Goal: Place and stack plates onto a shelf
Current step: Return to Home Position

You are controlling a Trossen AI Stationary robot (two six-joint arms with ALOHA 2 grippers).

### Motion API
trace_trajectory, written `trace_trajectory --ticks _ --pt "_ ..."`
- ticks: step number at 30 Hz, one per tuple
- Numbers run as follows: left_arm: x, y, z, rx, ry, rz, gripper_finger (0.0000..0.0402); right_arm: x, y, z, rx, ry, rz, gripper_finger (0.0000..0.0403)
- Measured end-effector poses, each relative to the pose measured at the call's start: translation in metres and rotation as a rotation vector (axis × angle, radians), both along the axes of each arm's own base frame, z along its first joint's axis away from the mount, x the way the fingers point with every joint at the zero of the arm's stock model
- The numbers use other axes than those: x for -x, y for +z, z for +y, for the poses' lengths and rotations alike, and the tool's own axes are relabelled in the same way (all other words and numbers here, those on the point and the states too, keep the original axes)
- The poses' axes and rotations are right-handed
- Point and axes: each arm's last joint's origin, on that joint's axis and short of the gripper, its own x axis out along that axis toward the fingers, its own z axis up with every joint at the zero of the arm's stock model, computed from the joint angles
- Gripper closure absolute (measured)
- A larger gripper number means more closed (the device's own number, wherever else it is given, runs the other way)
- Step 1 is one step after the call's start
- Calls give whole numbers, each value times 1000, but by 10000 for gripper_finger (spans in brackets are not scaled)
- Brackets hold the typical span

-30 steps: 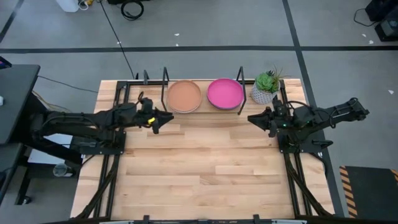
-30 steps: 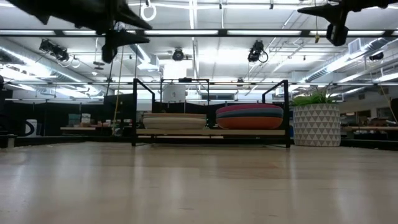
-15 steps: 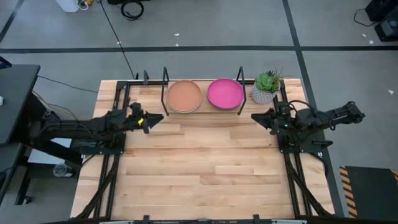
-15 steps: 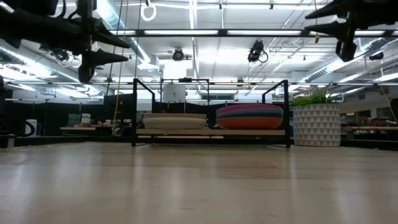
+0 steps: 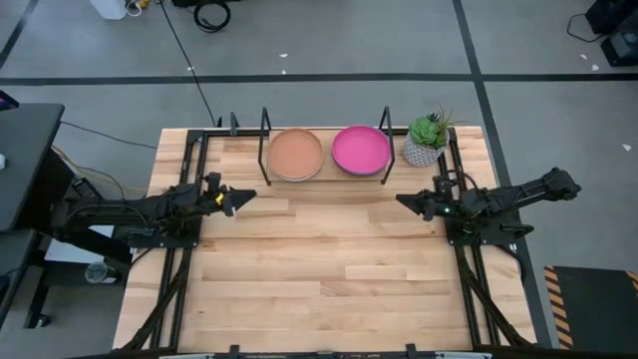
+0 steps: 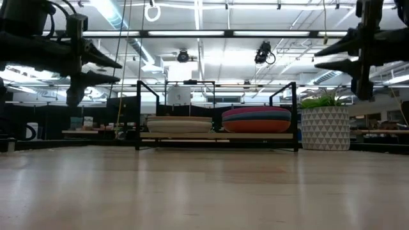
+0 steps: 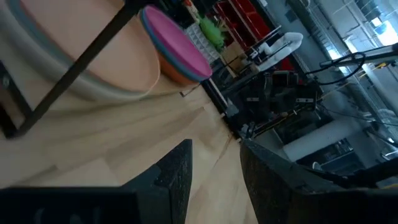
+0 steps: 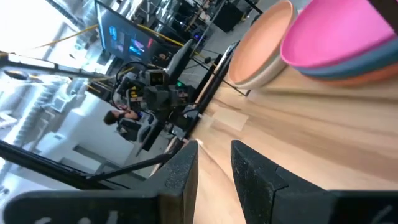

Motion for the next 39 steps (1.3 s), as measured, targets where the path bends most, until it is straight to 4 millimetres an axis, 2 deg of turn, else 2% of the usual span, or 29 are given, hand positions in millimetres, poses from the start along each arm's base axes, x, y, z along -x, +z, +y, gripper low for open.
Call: trace_trajectory --ticks 5,12,14,17,20,23,25,39 --pt "2 -19 -4 75 -29 42 260 -2 -21 0 -31 -20 -31 300" --pt "4 -29 -6 67 18 144 260 -1 -23 -2 0 -78 0 300" --pt "4 -29 -5 -16 3 181 260 -1 -23 -2 50 -81 18 300" --pt "4 -30 -6 -315 -78 298 260 -1 -26 -1 258 -21 116 300" --pt "4 -30 -6 -544 -126 371 260 -2 -29 1 636 70 253 300" --pt "3 -30 -6 -679 -149 407 260 -2 -29 2 911 134 317 300" --pt "3 -28 -6 -719 -150 405 260 -2 -29 2 1006 159 334 300" --pt "3 -28 -6 -718 -148 397 260 -2 -29 2 1046 163 343 300"
